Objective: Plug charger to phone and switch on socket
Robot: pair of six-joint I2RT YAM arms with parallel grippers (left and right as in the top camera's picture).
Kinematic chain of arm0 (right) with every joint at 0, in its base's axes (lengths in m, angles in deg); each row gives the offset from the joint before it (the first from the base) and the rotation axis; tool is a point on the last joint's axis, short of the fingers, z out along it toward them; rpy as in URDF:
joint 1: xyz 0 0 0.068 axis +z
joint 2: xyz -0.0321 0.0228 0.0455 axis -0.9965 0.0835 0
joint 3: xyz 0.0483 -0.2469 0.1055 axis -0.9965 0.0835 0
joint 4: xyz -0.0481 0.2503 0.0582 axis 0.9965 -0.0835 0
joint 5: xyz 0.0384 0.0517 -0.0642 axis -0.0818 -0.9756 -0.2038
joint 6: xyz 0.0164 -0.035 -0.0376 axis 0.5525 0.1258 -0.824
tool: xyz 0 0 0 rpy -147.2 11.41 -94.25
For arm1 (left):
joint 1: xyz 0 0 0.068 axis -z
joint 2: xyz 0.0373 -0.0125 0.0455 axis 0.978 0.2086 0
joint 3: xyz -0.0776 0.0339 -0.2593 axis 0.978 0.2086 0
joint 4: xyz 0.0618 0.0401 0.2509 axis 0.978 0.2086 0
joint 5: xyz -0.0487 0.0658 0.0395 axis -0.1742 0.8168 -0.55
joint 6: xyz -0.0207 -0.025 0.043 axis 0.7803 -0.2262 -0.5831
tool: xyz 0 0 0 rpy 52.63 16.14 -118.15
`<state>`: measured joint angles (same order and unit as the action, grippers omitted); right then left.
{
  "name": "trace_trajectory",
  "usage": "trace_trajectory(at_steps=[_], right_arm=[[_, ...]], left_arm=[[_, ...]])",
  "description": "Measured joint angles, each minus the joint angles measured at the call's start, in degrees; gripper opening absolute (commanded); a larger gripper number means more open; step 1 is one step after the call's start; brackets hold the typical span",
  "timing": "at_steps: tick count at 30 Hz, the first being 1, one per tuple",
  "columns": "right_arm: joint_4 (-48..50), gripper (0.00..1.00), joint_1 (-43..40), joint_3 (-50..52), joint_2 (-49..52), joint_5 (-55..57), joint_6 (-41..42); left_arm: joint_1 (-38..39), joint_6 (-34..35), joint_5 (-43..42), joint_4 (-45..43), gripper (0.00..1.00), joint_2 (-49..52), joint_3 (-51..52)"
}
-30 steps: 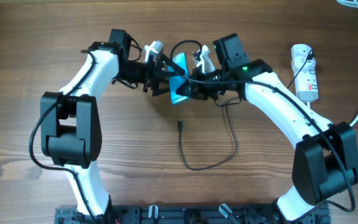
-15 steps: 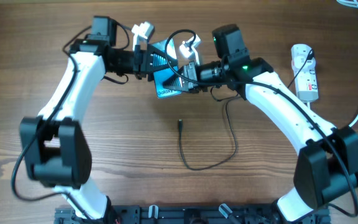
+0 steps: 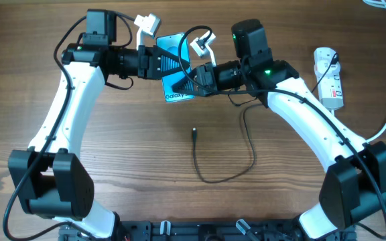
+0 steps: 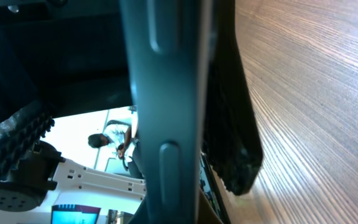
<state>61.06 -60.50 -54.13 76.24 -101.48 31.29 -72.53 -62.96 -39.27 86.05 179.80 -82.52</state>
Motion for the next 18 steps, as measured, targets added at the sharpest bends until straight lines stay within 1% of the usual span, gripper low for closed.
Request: trace_trajectory(at_steps=[8, 18], right_arm=[[7.5, 0.04, 0.81, 0.42, 0.39, 0.02, 2.89], [12.22, 0.04, 1.33, 0.42, 0.39, -0.2, 4.02]], left_arm=[[-1.97, 1.09, -0.72, -1.51, 0.68, -1.33, 0.0], [-4.07, 2.8, -1.07, -3.61, 0.69, -3.52, 0.0]])
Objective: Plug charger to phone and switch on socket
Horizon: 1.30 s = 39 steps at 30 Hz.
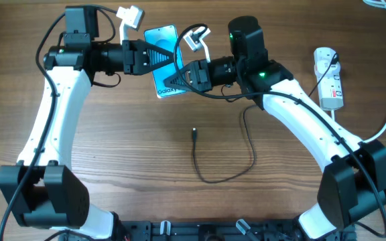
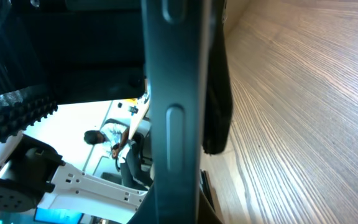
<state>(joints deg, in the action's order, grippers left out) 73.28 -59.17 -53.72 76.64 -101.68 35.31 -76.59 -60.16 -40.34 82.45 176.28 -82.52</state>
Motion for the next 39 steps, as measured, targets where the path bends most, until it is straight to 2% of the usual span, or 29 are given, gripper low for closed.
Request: trace_trajectory(at_steps=[6, 10, 12, 19, 32, 33, 35, 37, 39], right_arm=[[0.61, 0.04, 0.02, 0.0, 0.0, -0.26, 0.24], [1.25, 0.04, 0.02, 0.0, 0.0, -0.52, 0.37], [1.73, 0.04, 0.09, -0.02, -0.02, -1.09, 0.55], [1.97, 0.04, 0.15, -0.13, -0.2, -1.51, 0.85], [2.34, 0.05, 0.15, -0.26, -0.46, -2.89, 1.11], [2.38, 0.09, 0.15, -0.31, -0.46, -3.06, 1.11], [2.34, 0.4, 0.15, -0.44, -0.46, -3.13, 1.25], [1.16, 0.64, 0.11, -0.31, -0.44, -1.51, 2.38], [0.46, 0.8, -0.13, 0.26, 0.07, 0.68, 3.02]], left_arm=[[-0.11, 0.2, 0.04, -0.2, 0.63, -0.33, 0.0], [-0.24, 0.28, 0.66, -0.22, 0.38, -0.33, 0.0], [-0.33, 0.24, 1.33, -0.22, 0.31, -0.33, 0.0], [-0.37, -0.02, 2.25, -0.22, 0.27, -0.33, 0.04], [-0.48, -0.02, 2.49, -0.2, 0.04, -0.33, 0.07], [-0.52, -0.04, 2.21, -0.2, 0.04, -0.33, 0.07], [-0.59, -0.04, 2.03, -0.2, 0.04, -0.33, 0.07], [-0.59, -0.17, 3.23, -0.24, 0.04, -0.33, 0.04], [-0.7, -0.22, 5.09, 0.55, 0.04, -0.63, 0.02]])
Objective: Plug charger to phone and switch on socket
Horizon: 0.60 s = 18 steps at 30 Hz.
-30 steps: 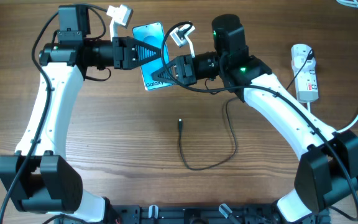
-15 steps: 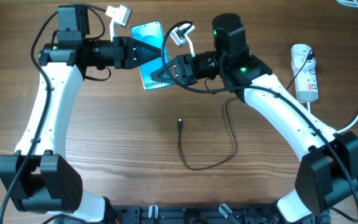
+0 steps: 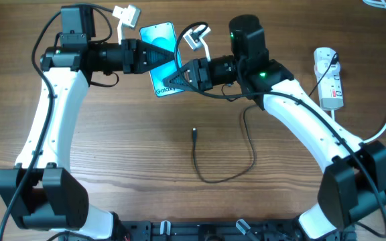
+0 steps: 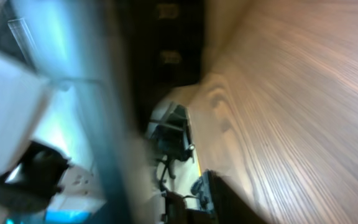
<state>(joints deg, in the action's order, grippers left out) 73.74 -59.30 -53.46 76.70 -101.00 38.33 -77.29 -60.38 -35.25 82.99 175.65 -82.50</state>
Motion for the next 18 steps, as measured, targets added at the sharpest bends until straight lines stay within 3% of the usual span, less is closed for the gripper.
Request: trace_trajectory(at_steps=[1, 3, 11, 18], right_arm=[[-0.48, 0.91, -0.11, 0.33, 0.26, 1.16, 0.09], [-0.98, 1.0, -0.26, 0.52, 0.57, 3.28, 0.85], [-4.85, 1.0, -0.74, 0.59, 0.81, 12.28, 0.2], [-21.11, 1.0, -0.9, 0.74, 0.81, 30.03, -1.95]], left_arm=[[-0.11, 0.07, 1.64, 0.81, 0.04, -0.22, 0.0], [-0.11, 0.07, 4.92, 2.64, 0.04, -0.57, -0.02], [-0.09, 0.28, 28.0, 14.69, 0.04, -1.16, -0.31], [-0.09, 0.22, 40.11, 19.74, 0.04, -1.16, -0.31]])
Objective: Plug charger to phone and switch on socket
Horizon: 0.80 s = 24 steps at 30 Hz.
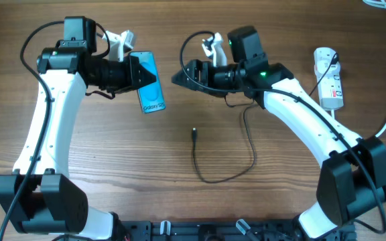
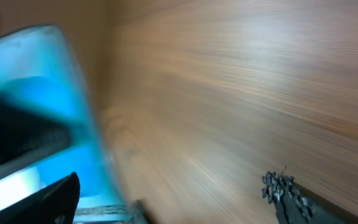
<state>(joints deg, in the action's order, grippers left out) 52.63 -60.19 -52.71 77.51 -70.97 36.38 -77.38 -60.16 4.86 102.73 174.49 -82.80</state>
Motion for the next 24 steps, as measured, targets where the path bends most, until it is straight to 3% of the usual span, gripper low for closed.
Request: trace_trajectory(at_steps=[7, 12, 17, 24], right_arm=[[-15.67, 1.0, -0.07, 0.28, 0.0, 28.13, -0.5], [-19.15, 1.0, -0.11, 0.33, 0.0, 40.48, -0.52], [-18.91, 1.0, -0.11, 0.33, 0.0, 46.64, -0.68], [-15.06, 0.99, -0.11, 0.35, 0.0, 48.92, -0.92]], left_arm=[[0.0, 3.87, 5.97, 0.15, 0.04, 0.09, 3.08], [0.57, 8.98, 7.85, -1.81, 0.04, 1.79, 6.97], [3.39, 16.11, 14.01, -2.91, 0.04, 6.36, 10.12], [10.95, 19.39, 24.28, -4.83, 0.04, 11.3, 10.56]])
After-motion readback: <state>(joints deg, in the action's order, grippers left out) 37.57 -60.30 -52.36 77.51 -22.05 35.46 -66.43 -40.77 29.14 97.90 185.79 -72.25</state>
